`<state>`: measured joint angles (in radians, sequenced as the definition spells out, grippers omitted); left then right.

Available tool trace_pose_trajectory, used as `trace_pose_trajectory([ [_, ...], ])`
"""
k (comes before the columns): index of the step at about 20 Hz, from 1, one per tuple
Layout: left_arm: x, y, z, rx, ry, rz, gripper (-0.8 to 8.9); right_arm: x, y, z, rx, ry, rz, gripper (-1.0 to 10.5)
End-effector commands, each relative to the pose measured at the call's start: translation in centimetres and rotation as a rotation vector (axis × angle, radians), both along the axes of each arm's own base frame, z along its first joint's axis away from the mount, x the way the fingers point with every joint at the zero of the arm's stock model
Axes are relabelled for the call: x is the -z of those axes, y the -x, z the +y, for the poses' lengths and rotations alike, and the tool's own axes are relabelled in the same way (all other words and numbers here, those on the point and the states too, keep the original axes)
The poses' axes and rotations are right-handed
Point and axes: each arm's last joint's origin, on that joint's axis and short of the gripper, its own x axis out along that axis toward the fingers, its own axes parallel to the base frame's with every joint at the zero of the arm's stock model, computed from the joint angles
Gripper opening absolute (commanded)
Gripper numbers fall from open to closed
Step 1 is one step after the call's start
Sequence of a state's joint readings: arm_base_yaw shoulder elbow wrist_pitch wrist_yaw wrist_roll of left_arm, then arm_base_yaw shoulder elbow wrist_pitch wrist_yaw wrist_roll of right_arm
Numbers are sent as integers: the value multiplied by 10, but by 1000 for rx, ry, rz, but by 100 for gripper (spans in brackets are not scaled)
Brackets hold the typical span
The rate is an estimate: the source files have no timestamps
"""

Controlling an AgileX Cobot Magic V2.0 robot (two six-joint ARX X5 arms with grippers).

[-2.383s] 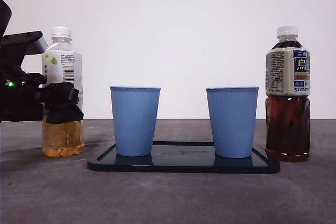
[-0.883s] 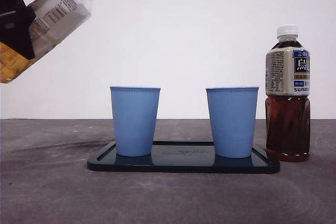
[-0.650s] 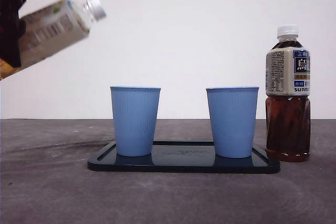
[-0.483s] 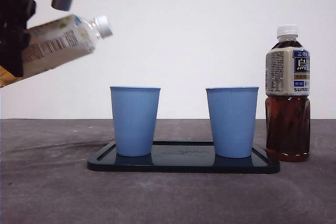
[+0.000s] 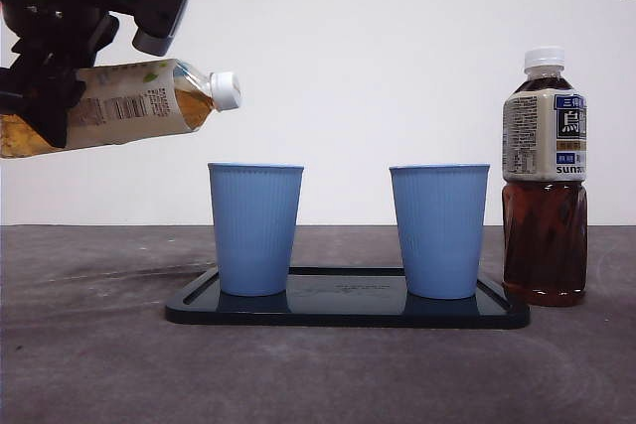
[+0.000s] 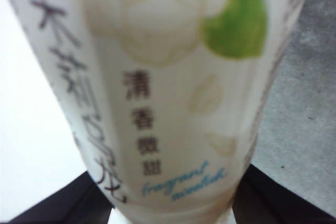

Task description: Pour the drink into the cup

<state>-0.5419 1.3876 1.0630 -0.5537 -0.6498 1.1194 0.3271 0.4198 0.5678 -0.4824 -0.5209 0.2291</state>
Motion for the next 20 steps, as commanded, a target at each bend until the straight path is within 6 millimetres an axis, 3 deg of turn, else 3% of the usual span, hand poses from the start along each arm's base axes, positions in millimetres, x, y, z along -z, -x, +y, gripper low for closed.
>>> trace_pose_trajectory([
  [1, -12, -6, -9, 22, -32, -51, 216, -4, 1, 0, -14, 8, -29, 370],
  [20, -10, -6, -12, 32, -91, -23, 216, -3, 1, 0, -18, 18, -25, 370],
])
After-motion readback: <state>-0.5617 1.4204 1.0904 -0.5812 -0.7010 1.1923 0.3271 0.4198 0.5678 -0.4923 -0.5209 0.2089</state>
